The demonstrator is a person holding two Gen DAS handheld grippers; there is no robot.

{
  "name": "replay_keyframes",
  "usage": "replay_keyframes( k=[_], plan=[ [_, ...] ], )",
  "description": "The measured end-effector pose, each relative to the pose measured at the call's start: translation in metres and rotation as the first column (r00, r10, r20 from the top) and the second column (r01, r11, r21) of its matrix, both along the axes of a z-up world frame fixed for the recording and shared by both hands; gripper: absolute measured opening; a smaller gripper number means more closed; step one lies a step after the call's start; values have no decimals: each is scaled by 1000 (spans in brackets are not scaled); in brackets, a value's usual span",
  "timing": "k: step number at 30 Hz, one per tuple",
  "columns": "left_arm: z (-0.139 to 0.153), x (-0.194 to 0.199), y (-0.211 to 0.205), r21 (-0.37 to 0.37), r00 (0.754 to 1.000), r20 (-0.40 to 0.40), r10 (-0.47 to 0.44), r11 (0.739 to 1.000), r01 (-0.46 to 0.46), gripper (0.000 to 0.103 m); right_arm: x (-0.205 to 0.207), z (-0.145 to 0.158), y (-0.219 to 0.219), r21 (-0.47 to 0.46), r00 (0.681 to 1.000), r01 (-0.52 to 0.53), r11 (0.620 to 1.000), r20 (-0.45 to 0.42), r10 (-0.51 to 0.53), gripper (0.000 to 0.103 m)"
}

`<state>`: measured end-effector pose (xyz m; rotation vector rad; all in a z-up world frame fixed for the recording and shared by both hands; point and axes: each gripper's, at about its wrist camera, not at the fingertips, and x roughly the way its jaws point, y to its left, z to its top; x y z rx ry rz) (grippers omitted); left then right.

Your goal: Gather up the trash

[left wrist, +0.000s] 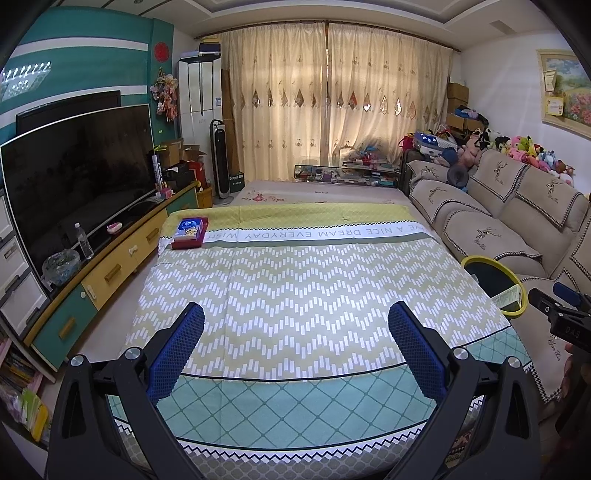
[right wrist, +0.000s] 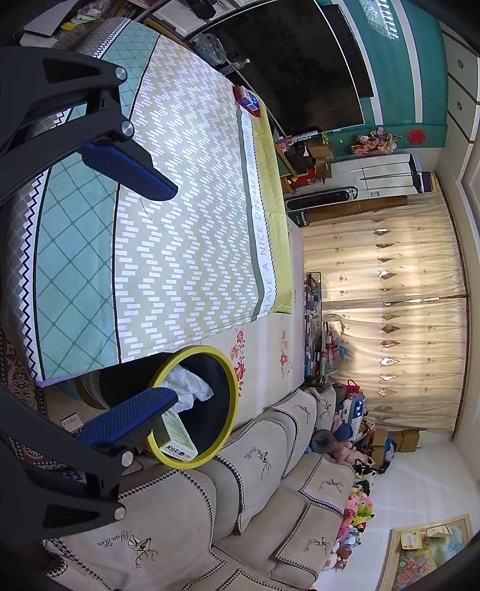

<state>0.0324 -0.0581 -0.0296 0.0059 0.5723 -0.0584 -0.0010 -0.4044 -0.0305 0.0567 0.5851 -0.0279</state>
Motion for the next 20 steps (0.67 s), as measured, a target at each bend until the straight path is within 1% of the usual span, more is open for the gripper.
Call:
replay_keyframes(
  k=[6,8,11,13,17,19,20],
  plan=[
    [-3,8,1,-12,1000,-22,-4,1000,3,98,4,-1,-2,4,1000,-3,1000,-10,3,96],
    [-3,12,1,-27,999,-7,-31,999,31,98,7,-2,-1,9,1000,-12,1000,-18,12,96],
    [-3,25,-2,-37,997,-23,-80,996,79,98,22,-3,3,21,998,-53,998,-33,54,96],
    [-7,47,-2,-32,994,-38,-106,994,105,98,43,-3,3,30,996,-66,997,-52,67,96],
    [-31,119,16,-21,994,-105,-37,999,35,98,104,-14,16,79,988,-104,991,-105,112,96],
    [-44,152,21,32,992,-127,9,999,-5,98,147,-28,31,91,980,-126,988,-143,138,96],
    [-52,168,24,64,990,-136,30,998,-22,98,159,-33,37,91,977,-132,987,-154,145,96]
  ],
)
